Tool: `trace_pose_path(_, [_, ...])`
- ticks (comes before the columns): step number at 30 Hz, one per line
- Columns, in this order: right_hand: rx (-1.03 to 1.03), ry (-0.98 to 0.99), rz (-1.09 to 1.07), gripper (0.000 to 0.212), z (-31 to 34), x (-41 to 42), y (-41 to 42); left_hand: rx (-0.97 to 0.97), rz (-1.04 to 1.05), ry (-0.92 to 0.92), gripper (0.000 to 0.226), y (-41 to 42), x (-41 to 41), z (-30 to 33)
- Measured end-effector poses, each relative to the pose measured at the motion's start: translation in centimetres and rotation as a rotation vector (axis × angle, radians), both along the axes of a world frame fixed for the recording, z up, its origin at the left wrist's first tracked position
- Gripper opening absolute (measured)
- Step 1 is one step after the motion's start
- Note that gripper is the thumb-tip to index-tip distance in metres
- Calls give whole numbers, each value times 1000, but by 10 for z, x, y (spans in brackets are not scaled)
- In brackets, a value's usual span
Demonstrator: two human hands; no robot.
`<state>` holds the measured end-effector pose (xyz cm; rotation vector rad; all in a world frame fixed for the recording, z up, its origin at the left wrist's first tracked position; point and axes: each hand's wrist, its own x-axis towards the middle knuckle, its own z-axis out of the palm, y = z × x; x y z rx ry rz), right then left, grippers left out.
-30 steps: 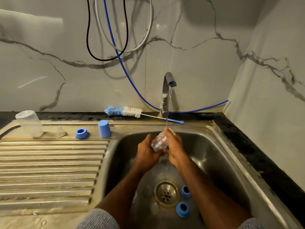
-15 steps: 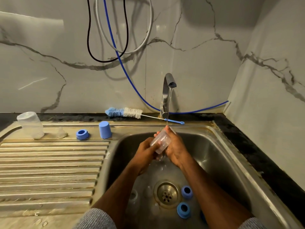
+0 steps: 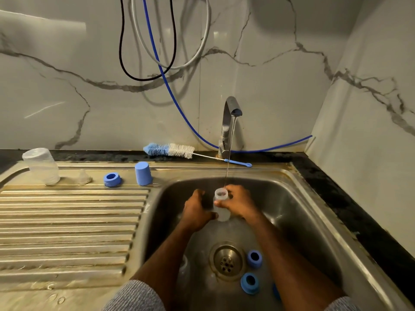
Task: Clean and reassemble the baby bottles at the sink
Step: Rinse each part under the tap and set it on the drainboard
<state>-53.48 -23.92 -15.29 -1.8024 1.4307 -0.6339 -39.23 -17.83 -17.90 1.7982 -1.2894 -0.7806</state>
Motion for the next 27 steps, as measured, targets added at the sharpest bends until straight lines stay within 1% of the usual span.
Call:
trace_pose_path(2, [-9,75,-12,32,-2,-3,0,14,29,10,79,0,1,1])
trace_pose_path(4, [-85,91,-59,35,-3,-4,-2,21,35,26,73,0,0,1])
trace_pose_path(7, [-12,135,24,30,-4,-1,-1,5,84,79,50,-1,1,1])
trace_pose_path(10, [-135,207,-39,36,-5,0,-2,11,139,123,29,-2,3,0])
trace_pose_path(11, [-116,223,-16,37,-5,0,-2,11,140,132,25,-2,3,1])
trace_pose_path(13, [8,264,60,37,-8,0,-2,9,133,132,20,-2,3,1])
trace_pose_path(14, [16,282,47,38,-9,-2,-2,4,134,132,18,-2,3,1])
trace_pose_path(16, [-83,307,-43,38,-9,-5,-3,-4,135,144,15,-2,2,0])
trace_pose_path(17, [-89,305,-43,37,-9,-6,-5,-3,131,147,14,-2,2,0])
trace_pose_path(19, [8,283,10,36,-9,-3,-6,9,117,136,15,-1,1,1])
trace_pose_path(20, [28,286,0,37,-8,-2,-5,16,106,128,15,-1,1,1])
trace_pose_path(22, [-36,325,-48,38,-8,-2,-6,29,83,107,14,0,-1,1])
trace_pose_path(25, [19,304,-49,42,-10,-1,-6,48,58,87,16,1,-1,2])
trace_pose_path(27, [-12,369,-103,43,-6,-2,-6,61,48,83,17,1,-1,2])
